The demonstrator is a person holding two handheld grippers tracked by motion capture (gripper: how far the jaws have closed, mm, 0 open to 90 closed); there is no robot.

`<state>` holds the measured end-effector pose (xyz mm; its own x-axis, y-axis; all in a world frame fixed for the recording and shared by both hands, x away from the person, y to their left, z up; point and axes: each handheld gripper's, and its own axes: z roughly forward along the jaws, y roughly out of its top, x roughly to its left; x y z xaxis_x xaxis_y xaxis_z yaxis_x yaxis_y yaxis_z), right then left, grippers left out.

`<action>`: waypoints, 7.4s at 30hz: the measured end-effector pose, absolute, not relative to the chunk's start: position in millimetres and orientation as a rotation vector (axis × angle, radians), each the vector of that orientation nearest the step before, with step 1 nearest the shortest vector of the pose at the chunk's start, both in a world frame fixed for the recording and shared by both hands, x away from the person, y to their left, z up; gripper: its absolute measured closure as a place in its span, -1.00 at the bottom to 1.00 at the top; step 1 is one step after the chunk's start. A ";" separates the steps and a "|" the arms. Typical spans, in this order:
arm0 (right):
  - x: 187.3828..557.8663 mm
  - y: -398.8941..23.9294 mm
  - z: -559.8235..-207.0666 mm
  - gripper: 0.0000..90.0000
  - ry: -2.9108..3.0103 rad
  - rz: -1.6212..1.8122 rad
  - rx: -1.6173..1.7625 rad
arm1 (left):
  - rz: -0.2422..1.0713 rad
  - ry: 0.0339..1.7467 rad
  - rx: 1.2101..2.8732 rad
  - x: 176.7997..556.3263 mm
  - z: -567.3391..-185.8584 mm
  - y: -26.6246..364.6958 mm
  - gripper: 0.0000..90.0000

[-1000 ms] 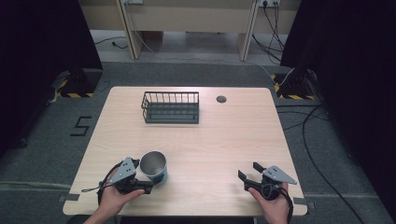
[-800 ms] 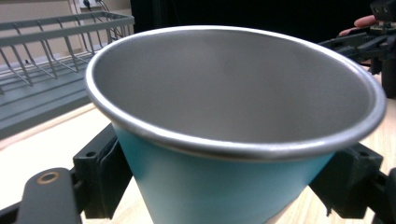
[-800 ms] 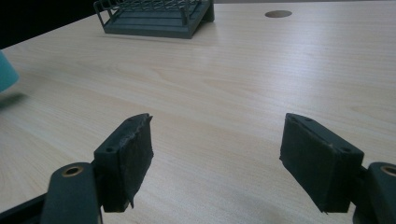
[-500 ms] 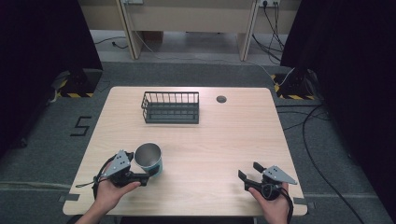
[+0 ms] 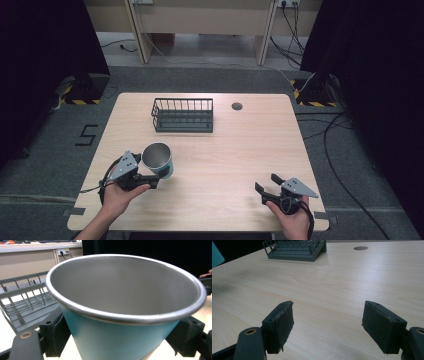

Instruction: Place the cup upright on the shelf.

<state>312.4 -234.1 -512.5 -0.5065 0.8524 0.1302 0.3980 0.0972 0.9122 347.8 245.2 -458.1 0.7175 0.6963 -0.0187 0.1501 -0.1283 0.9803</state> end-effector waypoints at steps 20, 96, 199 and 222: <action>312.4 -234.1 -512.5 -0.42 1.946 1.397 1.222 | 0.596 0.708 1.628 379.6 -439.2 241.3 -0.64; 312.9 -234.8 -512.7 -0.42 1.939 1.407 1.238 | 0.663 0.782 1.561 475.6 -405.2 209.4 -0.64; 312.4 -236.5 -512.7 -0.41 1.943 1.420 1.231 | 0.678 1.010 1.616 578.4 -418.2 172.5 -0.64; 312.5 -236.4 -512.8 -0.41 1.947 1.421 1.229 | 0.632 1.057 1.680 581.6 -429.8 165.3 -0.64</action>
